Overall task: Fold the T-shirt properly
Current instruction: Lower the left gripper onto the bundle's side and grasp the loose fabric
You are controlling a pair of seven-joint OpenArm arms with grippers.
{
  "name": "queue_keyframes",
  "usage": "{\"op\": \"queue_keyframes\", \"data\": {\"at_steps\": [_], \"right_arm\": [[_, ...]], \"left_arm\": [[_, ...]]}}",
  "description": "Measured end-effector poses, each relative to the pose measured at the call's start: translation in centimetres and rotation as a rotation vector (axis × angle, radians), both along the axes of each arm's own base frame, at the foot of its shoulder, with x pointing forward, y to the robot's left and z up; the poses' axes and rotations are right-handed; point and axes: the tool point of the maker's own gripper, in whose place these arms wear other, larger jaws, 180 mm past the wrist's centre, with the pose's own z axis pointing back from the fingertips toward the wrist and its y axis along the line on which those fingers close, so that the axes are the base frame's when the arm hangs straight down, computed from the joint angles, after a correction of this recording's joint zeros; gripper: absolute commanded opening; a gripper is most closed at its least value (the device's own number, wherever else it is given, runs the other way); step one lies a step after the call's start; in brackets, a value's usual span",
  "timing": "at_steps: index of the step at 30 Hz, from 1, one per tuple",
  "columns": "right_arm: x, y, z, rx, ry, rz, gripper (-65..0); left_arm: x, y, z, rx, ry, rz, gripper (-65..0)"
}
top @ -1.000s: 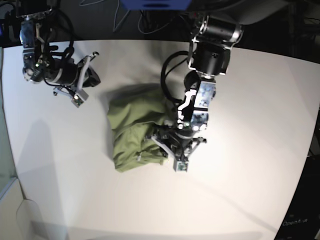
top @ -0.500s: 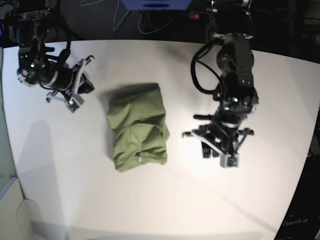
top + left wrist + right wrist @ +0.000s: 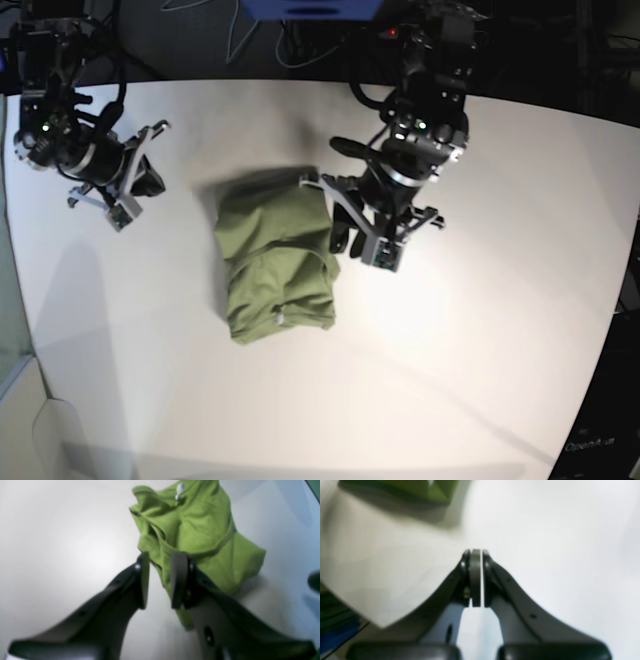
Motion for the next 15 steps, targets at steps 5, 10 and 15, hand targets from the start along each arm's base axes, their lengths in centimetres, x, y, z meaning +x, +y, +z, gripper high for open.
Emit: {"op": "queue_keyframes", "data": {"at_steps": [5,10,15], "right_arm": [[-0.3,0.8,-0.3,0.023,0.005,-0.002,-65.0],[-1.6,0.7,-1.0,0.017,0.042,-0.003,-65.0],[-1.1,1.2,-0.7,0.038,0.02,-0.009,-65.0]], "left_arm": [[3.5,-0.3,3.1,-0.02,-0.094,0.013,-50.9],[5.6,-1.8,0.9,-0.013,-0.033,-0.017,-50.9],[7.9,-2.7,-2.1,-0.002,0.037,-0.021,-50.9]]}}
